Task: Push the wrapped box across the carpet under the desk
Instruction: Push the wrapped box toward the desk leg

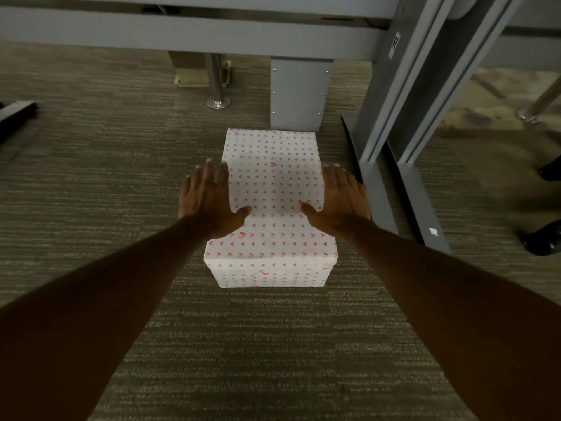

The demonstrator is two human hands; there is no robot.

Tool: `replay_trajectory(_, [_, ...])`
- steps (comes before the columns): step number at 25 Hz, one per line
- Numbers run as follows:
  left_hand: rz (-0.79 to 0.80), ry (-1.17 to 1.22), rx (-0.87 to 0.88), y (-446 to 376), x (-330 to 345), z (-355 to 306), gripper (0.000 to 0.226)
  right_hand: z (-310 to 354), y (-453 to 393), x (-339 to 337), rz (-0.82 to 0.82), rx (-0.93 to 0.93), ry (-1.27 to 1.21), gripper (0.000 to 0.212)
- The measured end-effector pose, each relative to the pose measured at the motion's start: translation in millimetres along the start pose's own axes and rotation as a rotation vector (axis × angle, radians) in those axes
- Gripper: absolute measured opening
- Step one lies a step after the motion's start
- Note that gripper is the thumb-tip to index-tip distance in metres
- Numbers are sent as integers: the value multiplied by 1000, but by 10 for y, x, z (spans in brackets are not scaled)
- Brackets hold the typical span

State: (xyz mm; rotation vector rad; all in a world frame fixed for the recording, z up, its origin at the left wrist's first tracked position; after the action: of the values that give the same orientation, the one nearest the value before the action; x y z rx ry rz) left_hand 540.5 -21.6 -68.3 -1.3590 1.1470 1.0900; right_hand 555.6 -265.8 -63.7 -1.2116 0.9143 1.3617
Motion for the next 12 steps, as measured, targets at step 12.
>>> replay_trajectory(12, [-60, -94, 78, 113, -367, -235, 114, 194, 54, -256, -19, -55, 140, 110])
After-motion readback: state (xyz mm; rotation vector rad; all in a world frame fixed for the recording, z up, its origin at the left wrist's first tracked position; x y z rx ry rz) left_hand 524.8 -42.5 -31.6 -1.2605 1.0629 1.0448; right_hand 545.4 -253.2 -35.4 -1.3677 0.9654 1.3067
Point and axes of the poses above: each hand's wrist, its own y-axis away from the middle knuckle, its own x-axis out of the palm, z = x × y, the point moved 9 cm from there along -y, towards the middle knuckle, and after that the axes turned 1 degree about -z, right-handed, at the moved point
